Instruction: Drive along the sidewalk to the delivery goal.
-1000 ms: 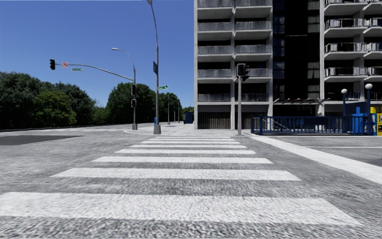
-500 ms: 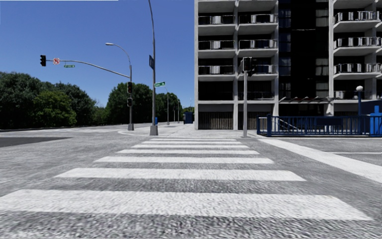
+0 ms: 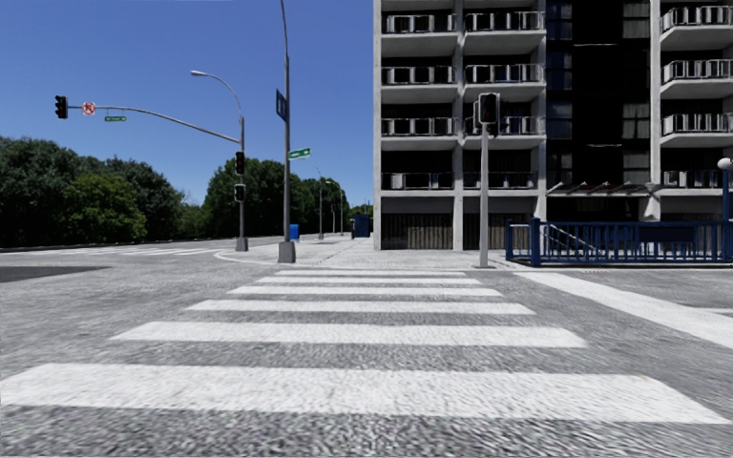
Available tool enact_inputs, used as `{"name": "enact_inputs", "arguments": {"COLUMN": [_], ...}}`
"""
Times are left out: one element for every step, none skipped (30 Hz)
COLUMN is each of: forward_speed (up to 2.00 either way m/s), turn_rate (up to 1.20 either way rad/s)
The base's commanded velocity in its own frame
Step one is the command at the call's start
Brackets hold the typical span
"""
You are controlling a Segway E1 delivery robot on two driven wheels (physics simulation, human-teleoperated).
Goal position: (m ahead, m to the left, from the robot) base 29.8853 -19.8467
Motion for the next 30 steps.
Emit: {"name": "enact_inputs", "arguments": {"forward_speed": [2.0,2.0,2.0,2.0,2.0,2.0,2.0,2.0,2.0,2.0,2.0,2.0,2.0,2.0,2.0,2.0,2.0,2.0,2.0,2.0,2.0,2.0,2.0,2.0,2.0,2.0,2.0,2.0,2.0,2.0], "turn_rate": [-0.21,-0.21,-0.21,-0.21,-0.21,-0.21,-0.21,-0.21,-0.22,-0.24,-0.24,-0.24,-0.24,-0.25,-0.25,-0.25,-0.25,-0.25,-0.27,-0.28,-0.28,-0.31,-0.31,-0.32,-0.32,-0.32,-0.32,-0.32,-0.32,-0.32]}}
